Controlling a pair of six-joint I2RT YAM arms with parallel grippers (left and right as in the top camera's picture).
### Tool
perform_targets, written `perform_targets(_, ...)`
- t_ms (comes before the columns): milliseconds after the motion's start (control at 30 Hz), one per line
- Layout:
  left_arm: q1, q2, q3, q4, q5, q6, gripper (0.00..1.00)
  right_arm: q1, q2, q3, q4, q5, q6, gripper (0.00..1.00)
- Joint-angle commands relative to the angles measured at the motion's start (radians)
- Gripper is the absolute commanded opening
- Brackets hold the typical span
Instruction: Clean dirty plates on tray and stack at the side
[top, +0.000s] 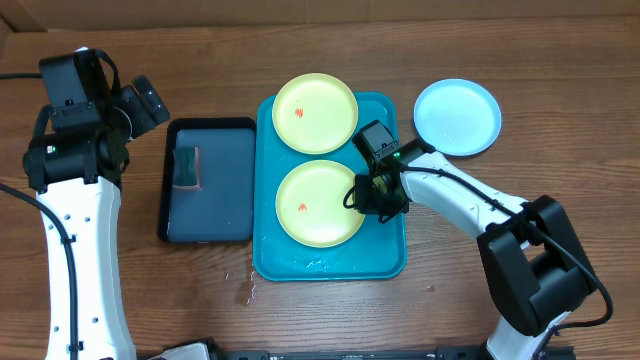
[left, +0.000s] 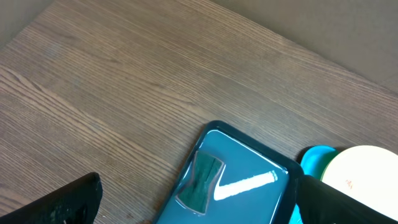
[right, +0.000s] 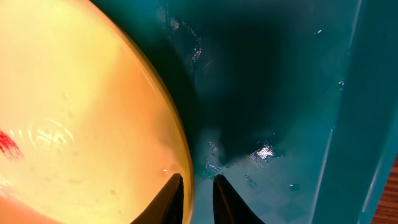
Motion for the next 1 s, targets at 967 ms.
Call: perform_targets(967, 0.002, 0.003, 0.017, 0.069, 0.024, -0.015, 1.00, 0.001, -0.010, 0.030, 0.001, 0.051, 0.000, 0.04)
